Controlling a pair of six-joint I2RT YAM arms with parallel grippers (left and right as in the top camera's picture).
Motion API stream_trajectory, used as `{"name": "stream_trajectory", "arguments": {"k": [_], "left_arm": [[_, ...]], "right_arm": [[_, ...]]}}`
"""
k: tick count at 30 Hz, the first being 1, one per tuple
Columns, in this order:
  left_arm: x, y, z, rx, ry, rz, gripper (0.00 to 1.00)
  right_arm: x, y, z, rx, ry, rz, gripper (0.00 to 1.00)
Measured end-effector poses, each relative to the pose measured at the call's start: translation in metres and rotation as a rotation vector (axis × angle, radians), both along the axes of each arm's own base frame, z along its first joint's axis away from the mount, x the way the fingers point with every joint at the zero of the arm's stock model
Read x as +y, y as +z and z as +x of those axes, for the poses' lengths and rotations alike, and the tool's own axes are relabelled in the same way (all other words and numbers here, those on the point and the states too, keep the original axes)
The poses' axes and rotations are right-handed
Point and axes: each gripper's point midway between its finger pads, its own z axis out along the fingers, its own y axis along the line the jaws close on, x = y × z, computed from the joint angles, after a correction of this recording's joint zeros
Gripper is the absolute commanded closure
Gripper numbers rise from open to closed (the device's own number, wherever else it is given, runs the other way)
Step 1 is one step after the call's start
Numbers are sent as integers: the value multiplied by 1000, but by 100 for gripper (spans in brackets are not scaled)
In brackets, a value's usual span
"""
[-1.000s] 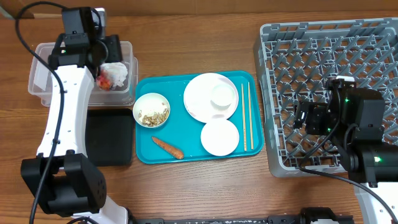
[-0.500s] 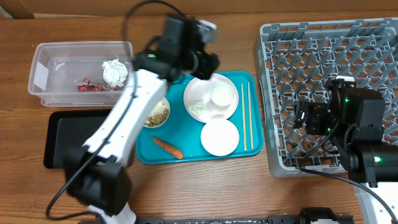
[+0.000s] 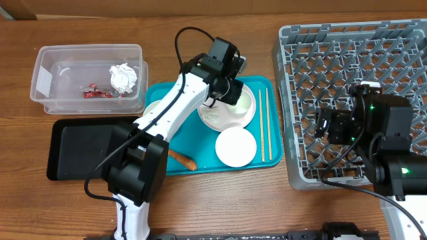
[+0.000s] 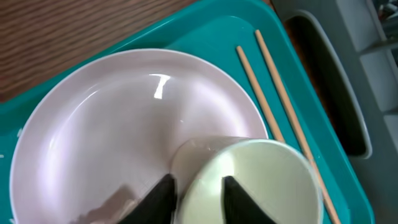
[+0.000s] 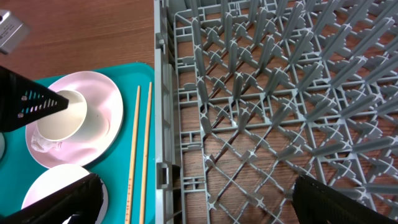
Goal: Sort waste into correct bins and load items into the dishwasher
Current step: 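Grasp the white cup with the left gripper and lift it toward the right gripper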
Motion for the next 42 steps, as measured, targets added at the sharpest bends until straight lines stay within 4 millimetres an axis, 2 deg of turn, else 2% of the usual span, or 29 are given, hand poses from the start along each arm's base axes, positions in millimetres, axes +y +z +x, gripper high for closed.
{"name": "stream_trajectory", "arguments": {"k": [1, 10, 14, 17, 21, 23, 25, 27, 30, 33, 37, 42], "left_arm": [[1, -1, 0, 3, 5, 2, 96], [5, -2, 0, 7, 15, 13, 96], [15, 1, 2, 55, 61, -11, 96], [18, 23, 16, 75, 89, -135, 96], [17, 79, 50, 51, 87, -452, 96], [19, 105, 57, 65, 68, -602, 96], [23, 121, 56, 109, 54, -712, 96], [22, 135, 49, 171, 26, -806, 96], [13, 153, 32, 272, -42, -912, 96], [3, 164, 16, 347, -95, -970, 96], [-15, 173, -3, 424, -160, -1007, 96], [-35, 176, -21, 480, -214, -1014, 96]], "right_arm": [[0, 0, 0, 0, 1, 0, 0], [0, 0, 0, 0, 0, 0, 0], [-1, 0, 0, 0, -2, -2, 0], [-8, 5, 5, -27, -45, -21, 0], [-28, 25, 22, -134, -184, -1, 0], [-33, 42, 37, -223, -196, 40, 0], [-21, 56, 52, -293, -99, 93, 0], [7, 63, 61, -326, 92, 148, 0], [56, 57, 58, -311, 404, 262, 0], [84, 51, 51, -295, 605, 367, 0], [105, 48, 42, -294, 780, 475, 0], [115, 53, 34, -320, 883, 534, 0]]}}
